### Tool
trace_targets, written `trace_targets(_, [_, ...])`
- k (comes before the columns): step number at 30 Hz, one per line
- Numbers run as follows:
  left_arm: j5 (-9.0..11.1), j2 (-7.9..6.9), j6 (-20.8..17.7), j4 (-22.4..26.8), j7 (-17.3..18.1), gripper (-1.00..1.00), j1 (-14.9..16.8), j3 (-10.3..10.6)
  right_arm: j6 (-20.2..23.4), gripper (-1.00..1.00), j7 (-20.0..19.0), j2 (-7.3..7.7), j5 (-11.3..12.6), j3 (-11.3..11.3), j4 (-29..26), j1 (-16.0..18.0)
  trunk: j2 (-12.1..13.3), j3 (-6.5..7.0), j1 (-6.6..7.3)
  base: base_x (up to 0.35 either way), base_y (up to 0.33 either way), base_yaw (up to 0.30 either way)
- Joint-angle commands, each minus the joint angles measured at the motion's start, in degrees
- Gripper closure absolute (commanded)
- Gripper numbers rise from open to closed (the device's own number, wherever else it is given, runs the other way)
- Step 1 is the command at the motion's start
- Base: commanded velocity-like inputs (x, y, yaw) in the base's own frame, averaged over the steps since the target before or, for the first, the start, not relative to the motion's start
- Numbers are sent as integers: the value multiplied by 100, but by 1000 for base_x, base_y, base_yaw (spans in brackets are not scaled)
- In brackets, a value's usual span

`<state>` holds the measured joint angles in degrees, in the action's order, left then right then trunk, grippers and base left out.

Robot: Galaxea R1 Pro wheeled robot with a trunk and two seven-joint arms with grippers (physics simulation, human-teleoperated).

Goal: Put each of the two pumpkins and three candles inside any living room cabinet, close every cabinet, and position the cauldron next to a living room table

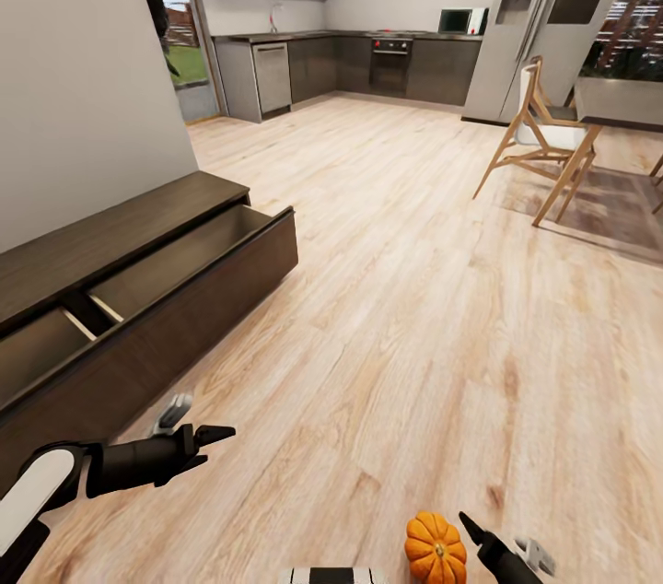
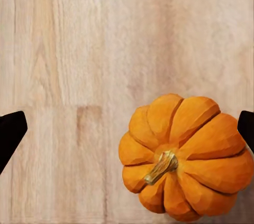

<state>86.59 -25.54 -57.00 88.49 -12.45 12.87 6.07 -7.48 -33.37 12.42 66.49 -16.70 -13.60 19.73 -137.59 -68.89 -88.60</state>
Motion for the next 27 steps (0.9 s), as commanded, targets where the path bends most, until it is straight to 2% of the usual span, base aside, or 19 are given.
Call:
trace_targets(1, [65, -6, -4, 6, -56, -100, 4, 10, -18, -100, -175, 1, 56, -79, 23, 4, -43, -23, -21, 0, 0, 0])
trace_targets(4, [61, -13, -4, 9, -56, -100, 5, 9, 30, -100, -415, -1, 98, -111, 60, 4, -164, -77, -87, 0, 0, 0])
trace_targets(14, [65, 2, -4, 10, -55, -100, 5, 15, 199, -100, -454, -3, 106, -114, 94, 4, -565, -256, -307, 0, 0, 0])
trace_targets(16, [67, 14, -4, 10, -57, -100, 4, 16, 207, -100, -452, -3, 116, -110, 94, 4, -567, -300, -312, 0, 0, 0])
trace_targets(21, [68, 29, -4, 10, -58, -100, 5, 42, 213, -100, -419, -1, 127, -101, 100, 4, -567, -300, -312, 0, 0, 0])
trace_targets(27, [68, 31, -4, 10, -56, -100, -1, 65, 217, -100, -159, -2, 135, -97, 99, 4, -567, -300, -312, 0, 0, 0])
